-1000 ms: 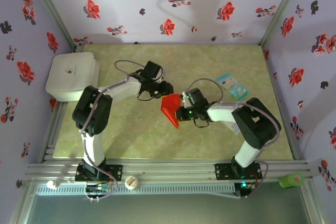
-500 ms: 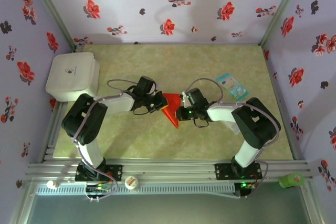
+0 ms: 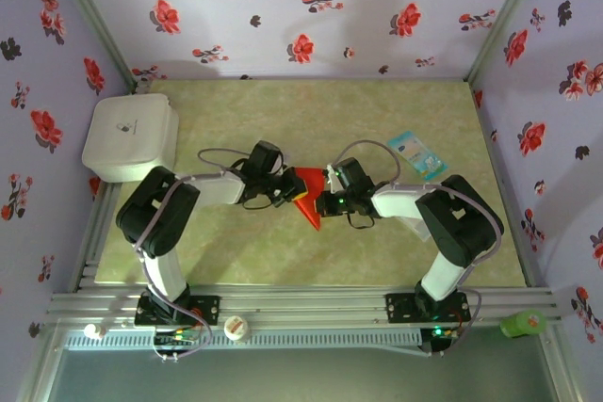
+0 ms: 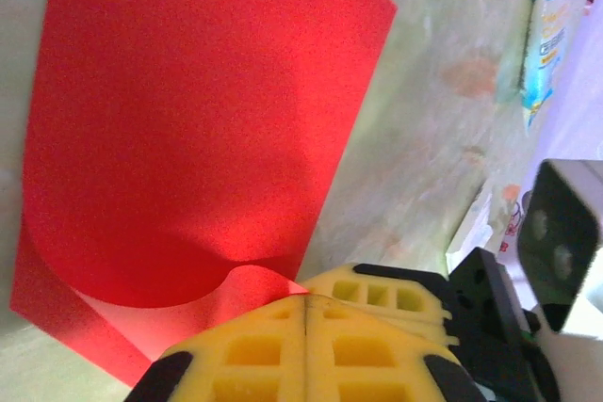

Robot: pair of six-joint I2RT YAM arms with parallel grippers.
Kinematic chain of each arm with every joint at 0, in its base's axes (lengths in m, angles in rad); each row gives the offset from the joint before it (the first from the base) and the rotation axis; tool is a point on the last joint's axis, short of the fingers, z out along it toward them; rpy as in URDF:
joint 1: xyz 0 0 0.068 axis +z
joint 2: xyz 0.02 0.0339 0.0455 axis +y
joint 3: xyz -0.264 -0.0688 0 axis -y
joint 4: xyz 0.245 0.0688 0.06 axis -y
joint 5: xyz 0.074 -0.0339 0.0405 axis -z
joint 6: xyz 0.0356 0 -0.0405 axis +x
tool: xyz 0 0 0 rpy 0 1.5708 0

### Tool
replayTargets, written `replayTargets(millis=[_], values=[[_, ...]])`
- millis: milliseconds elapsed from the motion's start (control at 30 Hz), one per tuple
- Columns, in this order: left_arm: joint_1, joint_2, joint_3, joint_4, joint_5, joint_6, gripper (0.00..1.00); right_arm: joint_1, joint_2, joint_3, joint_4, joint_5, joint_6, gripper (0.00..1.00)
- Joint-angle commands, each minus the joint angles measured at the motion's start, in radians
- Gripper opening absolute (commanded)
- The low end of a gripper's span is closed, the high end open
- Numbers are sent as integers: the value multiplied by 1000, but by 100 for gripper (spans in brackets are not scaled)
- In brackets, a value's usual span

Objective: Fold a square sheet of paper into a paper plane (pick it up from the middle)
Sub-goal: Third fold the triangle at the center of the table.

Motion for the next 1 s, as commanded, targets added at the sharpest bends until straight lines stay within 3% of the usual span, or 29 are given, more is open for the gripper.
replayTargets(millis=[0, 733, 867, 967], values=[[-15, 28, 8, -46, 17, 34, 0, -7, 14, 8, -41, 35, -12, 0], [-15, 74, 5, -153, -47, 110, 0, -7, 21, 11, -41, 22, -6, 1], [-15, 85, -4, -162, -58, 113, 0, -7, 13, 31, -48, 3, 4, 5], [-16, 83, -15, -165, -71, 112, 0, -7, -8, 51, -75, 0, 16, 18]])
